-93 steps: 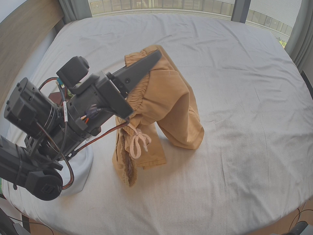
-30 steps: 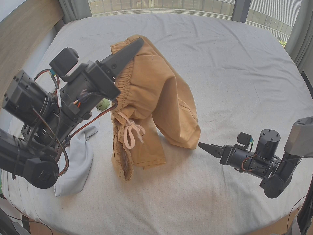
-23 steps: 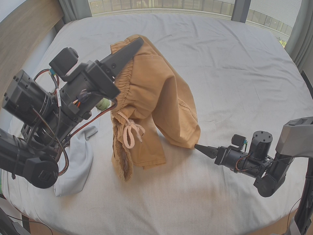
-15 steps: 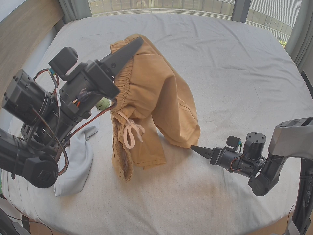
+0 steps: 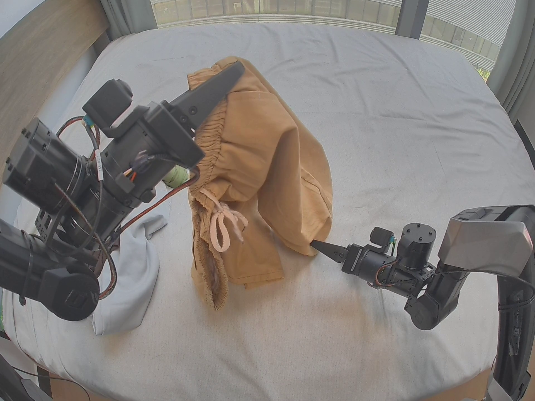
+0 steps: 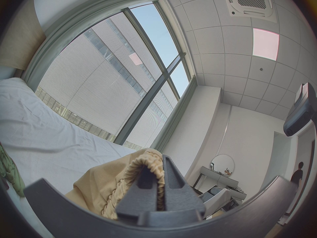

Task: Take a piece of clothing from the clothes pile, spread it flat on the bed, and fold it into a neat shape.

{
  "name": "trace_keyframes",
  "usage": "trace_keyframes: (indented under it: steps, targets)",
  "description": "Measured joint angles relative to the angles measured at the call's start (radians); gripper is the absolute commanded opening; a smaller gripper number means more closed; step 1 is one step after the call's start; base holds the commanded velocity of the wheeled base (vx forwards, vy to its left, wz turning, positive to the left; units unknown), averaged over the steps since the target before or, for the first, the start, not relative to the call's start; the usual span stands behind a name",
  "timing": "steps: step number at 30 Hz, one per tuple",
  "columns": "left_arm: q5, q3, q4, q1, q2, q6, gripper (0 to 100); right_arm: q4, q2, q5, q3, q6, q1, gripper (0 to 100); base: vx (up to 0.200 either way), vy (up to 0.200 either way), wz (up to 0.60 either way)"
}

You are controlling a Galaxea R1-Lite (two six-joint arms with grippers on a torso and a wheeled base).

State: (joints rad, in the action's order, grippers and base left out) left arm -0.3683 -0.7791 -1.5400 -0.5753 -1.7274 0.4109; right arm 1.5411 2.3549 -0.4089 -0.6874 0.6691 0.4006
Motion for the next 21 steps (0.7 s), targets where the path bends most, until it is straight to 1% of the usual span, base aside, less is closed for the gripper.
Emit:
trace_keyframes:
  steps: [5,14,21]
  targets:
    - [0.000,0.000,0.000,0.000,0.001,0.000,0,0.001,0.014,-0.008,-0.020,0.003,0.021,100,0.000,0.000,0.00]
    - [0.000,0.000,0.000,0.000,0.001,-0.002,0,0.001,0.043,-0.010,-0.074,-0.008,0.027,100,0.000,0.000,0.00]
    - [0.000,0.002,0.000,-0.001,0.001,-0.003,0,0.003,0.050,-0.004,-0.141,-0.060,0.029,100,0.000,0.000,0.00]
